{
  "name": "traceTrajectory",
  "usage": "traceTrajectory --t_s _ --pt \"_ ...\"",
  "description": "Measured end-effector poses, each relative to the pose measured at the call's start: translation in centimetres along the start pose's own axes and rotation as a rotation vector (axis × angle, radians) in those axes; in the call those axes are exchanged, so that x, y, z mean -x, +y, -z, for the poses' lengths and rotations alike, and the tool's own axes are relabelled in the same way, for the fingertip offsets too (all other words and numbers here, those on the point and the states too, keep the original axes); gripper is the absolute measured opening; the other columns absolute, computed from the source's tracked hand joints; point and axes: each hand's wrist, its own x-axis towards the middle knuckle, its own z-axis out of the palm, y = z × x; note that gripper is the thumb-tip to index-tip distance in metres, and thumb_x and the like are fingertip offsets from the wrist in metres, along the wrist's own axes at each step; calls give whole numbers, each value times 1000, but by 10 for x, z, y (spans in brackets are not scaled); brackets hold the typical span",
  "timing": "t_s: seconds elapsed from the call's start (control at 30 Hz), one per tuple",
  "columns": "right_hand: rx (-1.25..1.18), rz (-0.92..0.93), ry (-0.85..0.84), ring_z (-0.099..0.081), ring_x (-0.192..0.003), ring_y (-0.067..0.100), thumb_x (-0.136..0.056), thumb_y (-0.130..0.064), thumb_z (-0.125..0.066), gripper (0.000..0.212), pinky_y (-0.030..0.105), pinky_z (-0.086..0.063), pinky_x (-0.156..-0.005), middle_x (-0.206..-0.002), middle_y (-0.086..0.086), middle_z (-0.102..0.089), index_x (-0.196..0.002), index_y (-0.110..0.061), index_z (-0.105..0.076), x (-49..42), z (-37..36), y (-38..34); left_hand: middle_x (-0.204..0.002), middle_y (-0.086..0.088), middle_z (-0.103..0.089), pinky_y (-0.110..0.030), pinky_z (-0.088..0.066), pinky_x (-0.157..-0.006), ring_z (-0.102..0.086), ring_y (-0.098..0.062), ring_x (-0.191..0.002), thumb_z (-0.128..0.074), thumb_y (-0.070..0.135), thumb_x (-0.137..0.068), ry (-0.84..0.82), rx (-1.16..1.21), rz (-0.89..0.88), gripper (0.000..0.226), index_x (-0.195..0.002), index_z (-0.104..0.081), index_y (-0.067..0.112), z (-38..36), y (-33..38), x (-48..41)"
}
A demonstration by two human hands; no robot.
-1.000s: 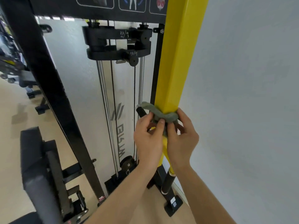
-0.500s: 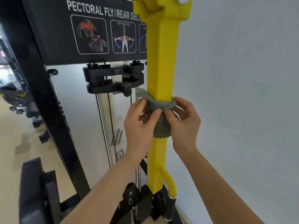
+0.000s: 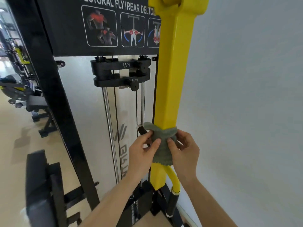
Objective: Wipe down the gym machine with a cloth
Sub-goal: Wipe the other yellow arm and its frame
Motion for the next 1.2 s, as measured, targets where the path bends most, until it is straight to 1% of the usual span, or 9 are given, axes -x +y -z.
traceTrajectory --t_s 0.17,0.27,0.37,0.5,0.6,0.7,0.93,1.07,1.2 --pt "363 82 -7 -62 -93 2 -88 -7 -71 25 6 -47 -83 -99 -17 -67 -105 -25 -68 45 14 51 -110 8 -75 -39 -57 -96 -70 -9 -103 -68 31 -96 -64 38 239 23 -118 -73 28 3 -58 37" --pt "555 275 -37 -57 -90 7 -87 -21 -67 16 2 -40 -87 -95 -8 -69 -96 -11 -75 67 20 72 -110 3 -76 -38 -59 -93 -72 -22 -106 -66 28 -95 -74 195 307 20 -115 -72 29 1 -59 55" --pt "574 252 -85 -60 -97 10 -81 -5 -80 24 6 -42 -91 -104 -2 -73 -105 -10 -76 73 27 81 -114 7 -75 -32 -59 -91 -72 -15 -105 -63 31 -91 -123 305 330 36 -126 -64 25 -2 -51 69" --pt "557 234 -237 -60 -107 16 -80 -1 -81 38 24 -52 -93 -118 -2 -66 -116 -11 -73 66 37 80 -125 14 -68 -28 -58 -91 -67 -9 -114 -63 18 -98 -108 299 287 44 -136 -53 39 -10 -50 79" --pt "451 177 -330 -58 -112 12 -83 0 -78 38 20 -52 -92 -121 -2 -60 -118 -13 -72 60 44 75 -133 17 -58 -14 -54 -81 -58 4 -115 -66 16 -97 -51 230 227 56 -139 -44 45 -18 -44 76" --pt "425 109 -383 -59 -109 11 -83 5 -72 40 15 -48 -91 -115 -3 -66 -118 -14 -69 54 49 70 -135 8 -53 -17 -55 -87 -55 1 -121 -71 14 -92 3 166 112 60 -141 -45 37 -23 -45 64" --pt "301 36 -391 -58 -117 15 -79 14 -66 58 16 -49 -96 -123 0 -58 -131 -12 -61 47 46 65 -115 7 -65 -26 -60 -82 -64 -9 -108 -78 8 -87 200 17 -12 38 -121 -68 22 -36 -62 49" --pt "338 18 -314 -59 -112 13 -81 12 -68 52 16 -50 -91 -118 -1 -61 -126 -13 -63 50 50 74 -109 0 -68 -22 -59 -80 -66 -7 -101 -77 5 -86 241 -42 -44 28 -113 -74 11 -43 -80 54" --pt "447 100 -255 -58 -111 11 -80 8 -72 41 24 -51 -95 -121 -11 -58 -114 -15 -69 55 54 81 -89 5 -72 -34 -59 -74 -68 -12 -84 -77 14 -87 192 -124 41 7 -93 -76 18 -47 -112 69"
